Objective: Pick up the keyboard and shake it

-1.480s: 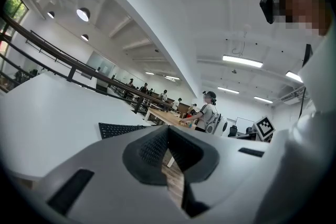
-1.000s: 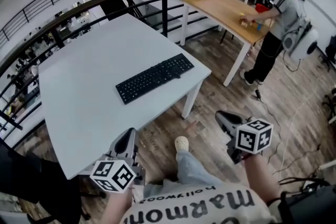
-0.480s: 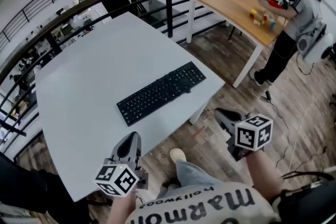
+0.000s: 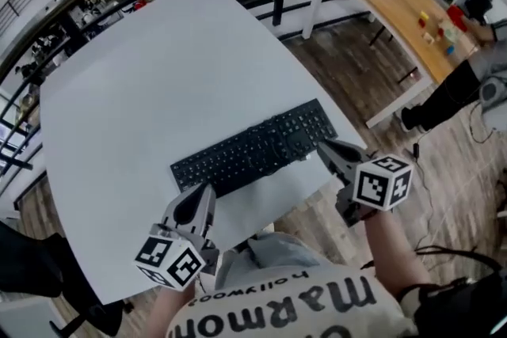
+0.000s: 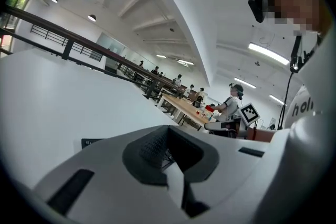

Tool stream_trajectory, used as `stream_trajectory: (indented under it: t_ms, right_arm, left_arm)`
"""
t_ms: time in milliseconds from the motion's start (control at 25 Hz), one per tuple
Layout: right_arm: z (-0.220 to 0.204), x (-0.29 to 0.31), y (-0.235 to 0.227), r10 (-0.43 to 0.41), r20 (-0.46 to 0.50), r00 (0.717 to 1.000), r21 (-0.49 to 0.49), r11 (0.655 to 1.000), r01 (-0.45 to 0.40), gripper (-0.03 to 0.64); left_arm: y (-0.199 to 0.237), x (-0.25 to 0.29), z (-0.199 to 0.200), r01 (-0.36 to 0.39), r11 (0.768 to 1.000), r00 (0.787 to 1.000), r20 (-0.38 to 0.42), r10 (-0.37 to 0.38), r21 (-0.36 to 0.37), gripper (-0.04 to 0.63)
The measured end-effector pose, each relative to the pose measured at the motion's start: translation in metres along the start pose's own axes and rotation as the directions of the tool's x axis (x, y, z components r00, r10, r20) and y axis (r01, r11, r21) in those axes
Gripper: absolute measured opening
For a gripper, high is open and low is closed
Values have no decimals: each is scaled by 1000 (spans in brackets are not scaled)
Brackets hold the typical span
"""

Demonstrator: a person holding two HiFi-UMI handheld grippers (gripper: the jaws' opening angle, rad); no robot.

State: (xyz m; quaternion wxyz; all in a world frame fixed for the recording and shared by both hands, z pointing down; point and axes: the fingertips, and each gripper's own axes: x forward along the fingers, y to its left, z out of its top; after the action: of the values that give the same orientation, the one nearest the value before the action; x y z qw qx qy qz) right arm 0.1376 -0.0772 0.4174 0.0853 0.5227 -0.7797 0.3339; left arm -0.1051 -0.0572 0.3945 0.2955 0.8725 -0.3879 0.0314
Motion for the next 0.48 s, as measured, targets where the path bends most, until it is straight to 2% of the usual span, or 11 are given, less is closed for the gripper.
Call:
stream_trajectory:
  t_ms: [240, 480]
  right_arm:
    - [10, 52, -8, 85, -47, 995, 14, 996, -84, 43]
    - [17, 90, -9, 128, -97, 987, 20, 992, -127, 43]
  left_arm:
    - [27, 24, -6, -68, 997, 997, -37, 67, -43, 2]
    - [44, 29, -10, -131, 988, 990, -71, 125, -85, 3]
